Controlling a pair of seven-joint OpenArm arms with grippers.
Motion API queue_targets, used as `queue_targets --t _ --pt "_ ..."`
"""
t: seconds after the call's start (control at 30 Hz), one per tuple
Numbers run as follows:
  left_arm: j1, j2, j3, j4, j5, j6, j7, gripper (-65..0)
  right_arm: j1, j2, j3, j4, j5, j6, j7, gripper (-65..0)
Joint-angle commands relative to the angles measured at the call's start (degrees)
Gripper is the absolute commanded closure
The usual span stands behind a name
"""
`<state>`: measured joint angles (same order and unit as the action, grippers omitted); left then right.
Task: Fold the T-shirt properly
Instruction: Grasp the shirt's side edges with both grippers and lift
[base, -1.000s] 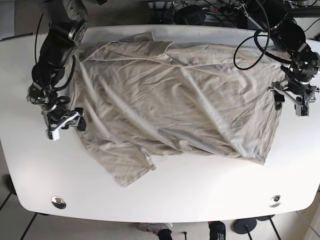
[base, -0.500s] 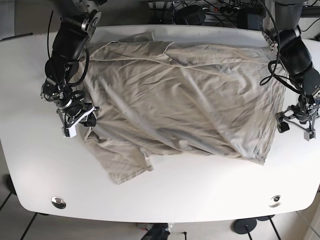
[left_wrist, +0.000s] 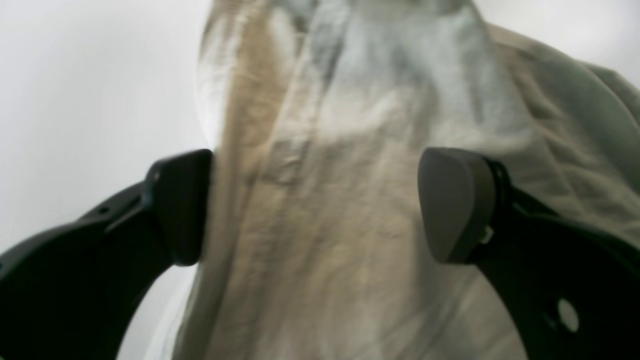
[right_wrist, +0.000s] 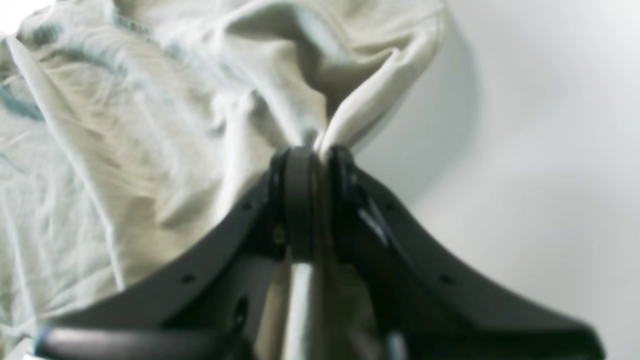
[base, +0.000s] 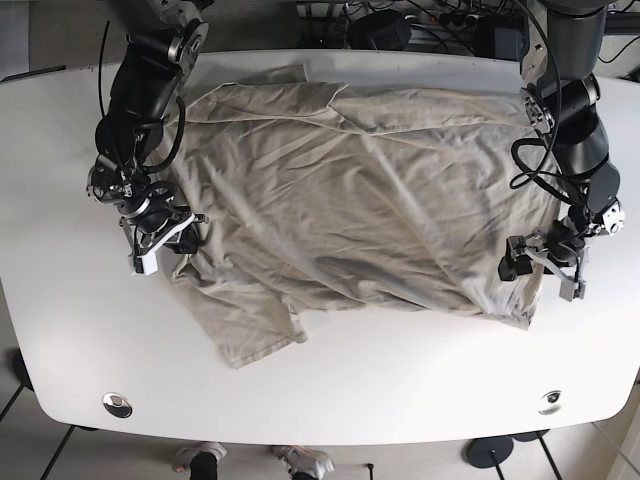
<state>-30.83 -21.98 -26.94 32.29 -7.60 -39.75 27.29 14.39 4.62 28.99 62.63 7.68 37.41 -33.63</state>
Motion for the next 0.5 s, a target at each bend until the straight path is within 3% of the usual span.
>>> queue_targets --t 0.03,0.1,0.13,0.27,0.3,0.4,0.5 --pt "-0.25 1.19 0.35 -0.16 1.31 -0.25 3.52 -59.0 1.04 0.17 -0.03 0.89 -0.34 0.09 -0.44 -7.6" --pt "-0.25 1.36 0.35 -0.16 1.66 -0.25 4.23 -52.9 1.04 0.17 -0.03 0.8 -0.34 0.09 -0.44 -7.6" --pt "-0.25 1.45 0.35 -0.16 1.57 -0.25 4.32 -45.8 1.04 0.17 -0.03 0.71 -0.34 0.09 -0.44 -7.6" --pt "-0.25 1.45 0.35 0.19 1.75 -0.25 3.88 -5.3 0.95 0.17 -0.03 0.89 -0.34 0.35 -0.44 -7.3" --pt "-0.25 1.45 0.35 0.28 1.75 -0.25 3.88 0.0 0.95 0.17 -0.03 0.89 -0.34 0.44 -0.44 -7.3" --pt "0.63 1.45 -0.36 6.96 1.4 -0.25 5.28 0.0 0.86 0.17 -0.2 0.97 -0.34 0.53 -0.44 -2.4" --pt "5.82 1.89 -5.63 20.76 1.4 -0.25 12.23 0.0 -1.43 0.08 -0.03 5.19 -0.25 0.53 -0.7 -2.2"
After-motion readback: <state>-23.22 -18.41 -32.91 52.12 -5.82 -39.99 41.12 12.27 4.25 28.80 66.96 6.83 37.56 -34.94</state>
